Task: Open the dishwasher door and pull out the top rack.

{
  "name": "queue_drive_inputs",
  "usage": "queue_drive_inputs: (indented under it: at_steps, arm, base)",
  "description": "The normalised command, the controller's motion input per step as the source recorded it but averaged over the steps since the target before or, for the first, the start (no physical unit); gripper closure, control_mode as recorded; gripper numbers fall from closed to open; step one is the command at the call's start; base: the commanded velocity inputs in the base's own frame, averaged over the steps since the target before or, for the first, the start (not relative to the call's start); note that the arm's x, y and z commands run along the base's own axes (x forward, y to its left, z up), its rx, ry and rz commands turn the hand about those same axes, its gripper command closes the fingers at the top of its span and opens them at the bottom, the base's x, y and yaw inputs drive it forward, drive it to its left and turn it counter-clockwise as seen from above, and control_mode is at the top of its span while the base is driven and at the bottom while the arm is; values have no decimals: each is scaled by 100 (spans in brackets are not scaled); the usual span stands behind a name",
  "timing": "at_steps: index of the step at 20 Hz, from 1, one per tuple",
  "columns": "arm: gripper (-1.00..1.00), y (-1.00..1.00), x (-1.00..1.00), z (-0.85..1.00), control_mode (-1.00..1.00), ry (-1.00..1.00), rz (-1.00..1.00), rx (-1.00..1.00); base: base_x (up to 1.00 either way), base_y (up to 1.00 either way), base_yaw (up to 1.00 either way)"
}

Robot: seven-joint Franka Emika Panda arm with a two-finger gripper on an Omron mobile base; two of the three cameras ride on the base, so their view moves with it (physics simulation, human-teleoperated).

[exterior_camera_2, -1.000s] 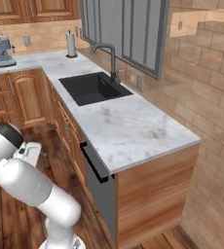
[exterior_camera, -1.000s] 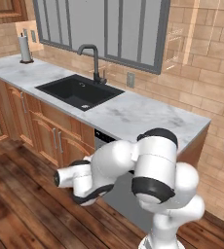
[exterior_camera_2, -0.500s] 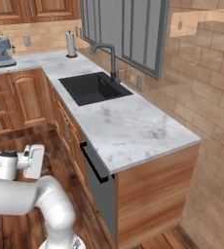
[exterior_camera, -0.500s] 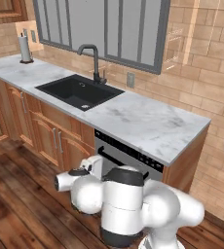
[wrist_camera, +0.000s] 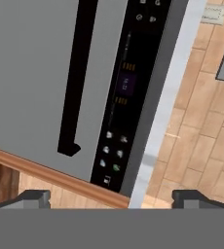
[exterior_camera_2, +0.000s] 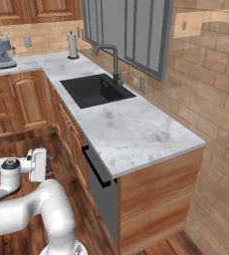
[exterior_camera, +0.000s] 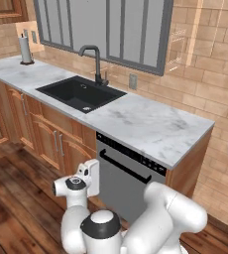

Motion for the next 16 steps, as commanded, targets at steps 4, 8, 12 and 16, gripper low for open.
queue_drive_inputs:
  at_steps: [4, 8, 12, 16]
  arm:
    - [-100, 0, 25, -24, -100, -1, 0, -4]
    - [-100, -5, 22, -25, -100, 0, 0, 0]
    - [-100, -14, 16, -23, -100, 0, 0, 0]
    - [-100, -18, 13, -17, -100, 0, 0, 0]
  base:
    - [0, 0, 0]
    - [0, 0, 0]
    - [0, 0, 0]
    - [0, 0, 0]
